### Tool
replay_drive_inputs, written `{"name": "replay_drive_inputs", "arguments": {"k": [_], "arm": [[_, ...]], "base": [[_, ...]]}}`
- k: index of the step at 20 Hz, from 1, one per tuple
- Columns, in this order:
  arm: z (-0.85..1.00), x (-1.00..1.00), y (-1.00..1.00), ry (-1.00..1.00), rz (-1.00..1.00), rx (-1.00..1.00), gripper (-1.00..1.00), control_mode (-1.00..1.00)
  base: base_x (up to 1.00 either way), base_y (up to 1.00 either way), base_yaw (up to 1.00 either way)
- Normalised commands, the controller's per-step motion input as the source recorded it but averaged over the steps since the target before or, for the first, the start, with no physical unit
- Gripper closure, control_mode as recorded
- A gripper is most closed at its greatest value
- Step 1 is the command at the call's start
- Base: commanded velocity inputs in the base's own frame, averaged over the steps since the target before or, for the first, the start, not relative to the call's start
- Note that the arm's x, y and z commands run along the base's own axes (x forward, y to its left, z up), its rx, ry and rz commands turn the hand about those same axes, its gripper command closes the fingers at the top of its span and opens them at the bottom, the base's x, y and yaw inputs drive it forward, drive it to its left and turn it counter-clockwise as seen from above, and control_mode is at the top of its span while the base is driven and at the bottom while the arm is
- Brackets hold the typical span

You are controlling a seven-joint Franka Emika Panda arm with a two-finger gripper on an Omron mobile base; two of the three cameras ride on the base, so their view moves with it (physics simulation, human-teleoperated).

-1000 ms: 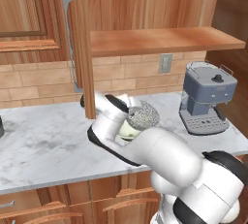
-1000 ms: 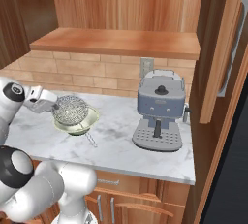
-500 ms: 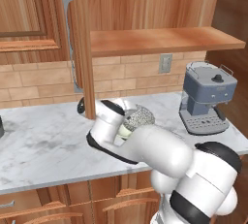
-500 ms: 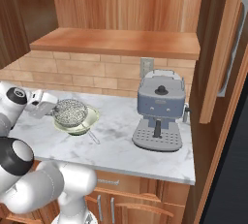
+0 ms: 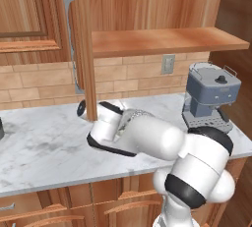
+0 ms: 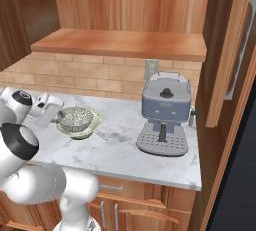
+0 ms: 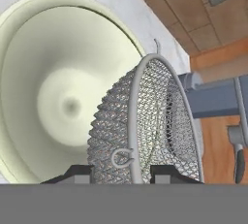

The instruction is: Open the cabinet and setup a tea strainer by placing it in the bowl upright.

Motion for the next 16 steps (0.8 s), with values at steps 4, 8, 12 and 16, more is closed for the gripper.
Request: {"name": "replay_drive_inputs", "arguments": {"k": [4, 8, 12, 16], "arm": [[-0.32, 0.06, 0.0, 0.1, 0.0, -0.12, 1.0, -1.0], [-0.15, 0.14, 0.07, 0.02, 0.0, -0.07, 1.0, -1.0], [0.0, 0.17, 0.0, 0.0, 0.0, -0.02, 1.0, -1.0], [0.0, 0.18, 0.0, 0.0, 0.0, 0.0, 1.0, -1.0]], "base": [[0.0, 0.0, 0.0], [0.0, 0.0, 0.0], [0.0, 0.0, 0.0], [0.0, 0.0, 0.0]]}}
